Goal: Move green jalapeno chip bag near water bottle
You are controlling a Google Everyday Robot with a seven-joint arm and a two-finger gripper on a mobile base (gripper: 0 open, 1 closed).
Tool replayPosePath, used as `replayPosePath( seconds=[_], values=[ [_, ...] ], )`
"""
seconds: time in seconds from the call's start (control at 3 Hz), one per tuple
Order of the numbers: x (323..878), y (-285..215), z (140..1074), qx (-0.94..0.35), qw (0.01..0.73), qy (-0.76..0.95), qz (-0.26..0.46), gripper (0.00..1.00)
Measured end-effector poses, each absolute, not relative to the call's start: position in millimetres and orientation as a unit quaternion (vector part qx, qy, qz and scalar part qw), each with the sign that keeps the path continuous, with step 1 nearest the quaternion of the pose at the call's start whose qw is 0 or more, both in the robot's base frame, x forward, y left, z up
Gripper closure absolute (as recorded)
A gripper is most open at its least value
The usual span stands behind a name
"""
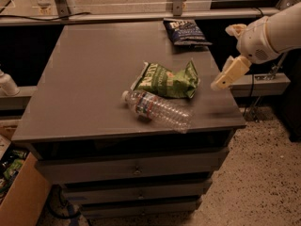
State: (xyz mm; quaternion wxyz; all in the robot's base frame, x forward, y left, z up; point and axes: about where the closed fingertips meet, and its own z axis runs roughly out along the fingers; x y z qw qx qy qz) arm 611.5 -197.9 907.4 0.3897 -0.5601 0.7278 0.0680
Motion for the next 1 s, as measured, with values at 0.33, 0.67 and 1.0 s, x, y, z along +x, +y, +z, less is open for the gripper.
replayPosePath(
  seconds=[0.33, 0.67, 1.0],
  values=[
    [594, -212, 915, -0.547, 0.399, 0.733, 0.07, 0.0],
    [574, -236, 936, -0.514, 0.436, 0.736, 0.068, 0.0],
    [574, -236, 936, -0.514, 0.436, 0.736, 0.068, 0.0]
  ],
)
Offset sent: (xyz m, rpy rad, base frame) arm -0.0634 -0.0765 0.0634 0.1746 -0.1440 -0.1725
